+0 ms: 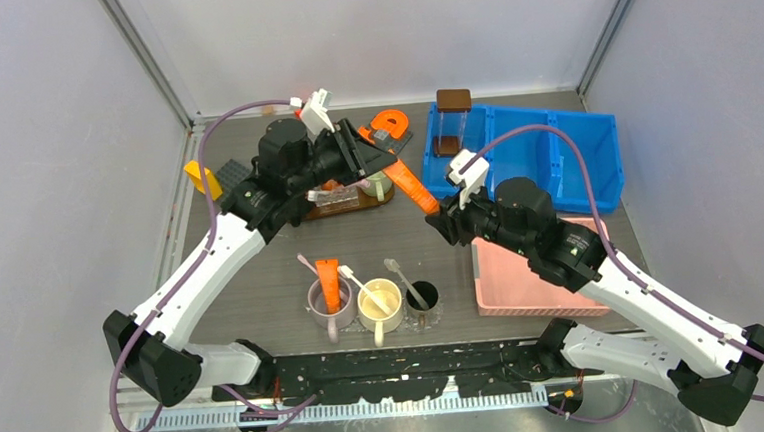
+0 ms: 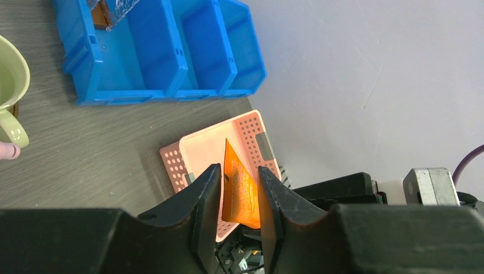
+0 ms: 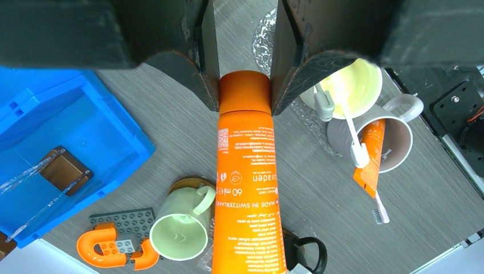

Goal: Prepare toiletry sets of a toothbrush and toothpaste on the tray
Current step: Pick up the toothpaste from the storage box.

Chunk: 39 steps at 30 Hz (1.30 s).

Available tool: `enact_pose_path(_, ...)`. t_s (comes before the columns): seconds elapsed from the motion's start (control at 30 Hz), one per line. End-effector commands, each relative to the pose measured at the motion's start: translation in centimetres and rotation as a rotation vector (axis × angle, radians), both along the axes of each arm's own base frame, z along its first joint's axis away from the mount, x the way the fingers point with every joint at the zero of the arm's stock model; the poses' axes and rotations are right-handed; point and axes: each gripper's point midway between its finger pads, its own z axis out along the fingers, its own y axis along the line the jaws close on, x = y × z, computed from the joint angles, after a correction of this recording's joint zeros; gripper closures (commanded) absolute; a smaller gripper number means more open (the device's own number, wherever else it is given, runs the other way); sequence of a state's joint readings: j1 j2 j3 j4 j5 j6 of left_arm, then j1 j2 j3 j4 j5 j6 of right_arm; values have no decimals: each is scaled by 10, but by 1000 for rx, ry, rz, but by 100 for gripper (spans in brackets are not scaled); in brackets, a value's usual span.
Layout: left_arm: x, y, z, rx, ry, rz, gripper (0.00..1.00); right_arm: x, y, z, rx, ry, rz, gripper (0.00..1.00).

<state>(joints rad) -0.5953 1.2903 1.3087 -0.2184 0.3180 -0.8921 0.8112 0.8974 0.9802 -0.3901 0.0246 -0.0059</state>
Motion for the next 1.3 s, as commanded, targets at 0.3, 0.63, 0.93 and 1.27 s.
enact_pose_path(0.3,1,-9,6,-52,5,-31,67,4,5,38,68,-99,-2,99)
enact_pose_path(0.63,-3,-13,8,-76,20,-58,91,4,5,35,68,-99,-4,99)
enact_pose_path(0.93,-10,2,21,-67,-42,-18,100,2,3,30,91,-98,-10,64)
enact_pose_path(1.27,-15,45,21,111,-203,106,100,-2,-7,28,121,-99,-46,20)
